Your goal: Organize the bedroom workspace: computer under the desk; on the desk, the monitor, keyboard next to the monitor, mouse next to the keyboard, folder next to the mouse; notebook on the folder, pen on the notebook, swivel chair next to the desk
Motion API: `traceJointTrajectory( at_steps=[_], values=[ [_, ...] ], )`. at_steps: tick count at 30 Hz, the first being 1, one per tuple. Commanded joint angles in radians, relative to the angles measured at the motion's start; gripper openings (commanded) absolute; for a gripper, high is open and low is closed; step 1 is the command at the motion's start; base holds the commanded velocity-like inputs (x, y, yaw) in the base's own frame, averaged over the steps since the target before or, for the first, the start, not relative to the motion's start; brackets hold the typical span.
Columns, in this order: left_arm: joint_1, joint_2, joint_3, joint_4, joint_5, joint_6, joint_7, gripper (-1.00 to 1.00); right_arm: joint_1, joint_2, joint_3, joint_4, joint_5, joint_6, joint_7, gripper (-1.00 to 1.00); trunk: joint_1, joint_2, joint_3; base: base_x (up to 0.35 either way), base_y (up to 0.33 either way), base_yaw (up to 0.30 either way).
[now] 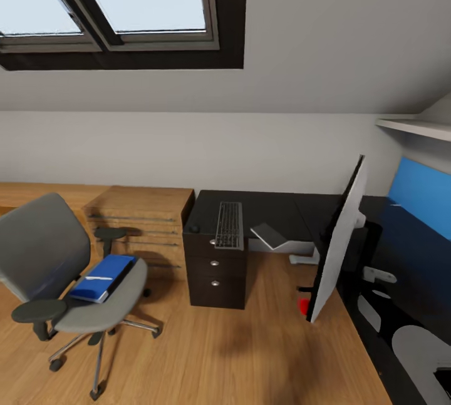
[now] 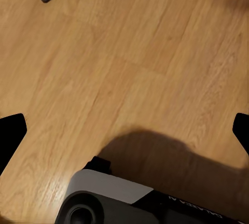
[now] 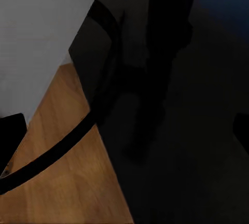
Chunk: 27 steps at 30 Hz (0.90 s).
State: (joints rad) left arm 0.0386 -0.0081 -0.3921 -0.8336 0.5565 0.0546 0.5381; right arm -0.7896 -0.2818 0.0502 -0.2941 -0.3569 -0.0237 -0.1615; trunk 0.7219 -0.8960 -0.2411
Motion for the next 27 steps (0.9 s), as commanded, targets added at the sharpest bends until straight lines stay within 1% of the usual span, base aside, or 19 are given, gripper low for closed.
traceJointTrajectory(
  at_steps=[1, 11, 27],
  values=[
    [0.000, 0.000, -0.002, -0.002, 0.003, 0.005, 0.006, 1.00, 0.000, 0.000, 0.007, 0.000, -0.009, -0.002, -0.003, 1.00, 0.000, -0.001, -0.001, 0.002, 0.001, 0.260],
    [0.000, -0.001, -0.002, 0.008, 0.004, 0.005, 0.006, 1.00, 0.000, -0.001, 0.006, -0.002, -0.008, -0.002, -0.003, 1.00, 0.000, -0.001, -0.001, 0.000, 0.000, 0.212],
    [0.000, -0.002, -0.004, 0.013, 0.003, 0.005, 0.006, 1.00, 0.000, -0.003, 0.004, -0.006, -0.008, -0.003, -0.004, 1.00, 0.000, -0.001, -0.001, 0.000, 0.000, 0.015]
  ],
)
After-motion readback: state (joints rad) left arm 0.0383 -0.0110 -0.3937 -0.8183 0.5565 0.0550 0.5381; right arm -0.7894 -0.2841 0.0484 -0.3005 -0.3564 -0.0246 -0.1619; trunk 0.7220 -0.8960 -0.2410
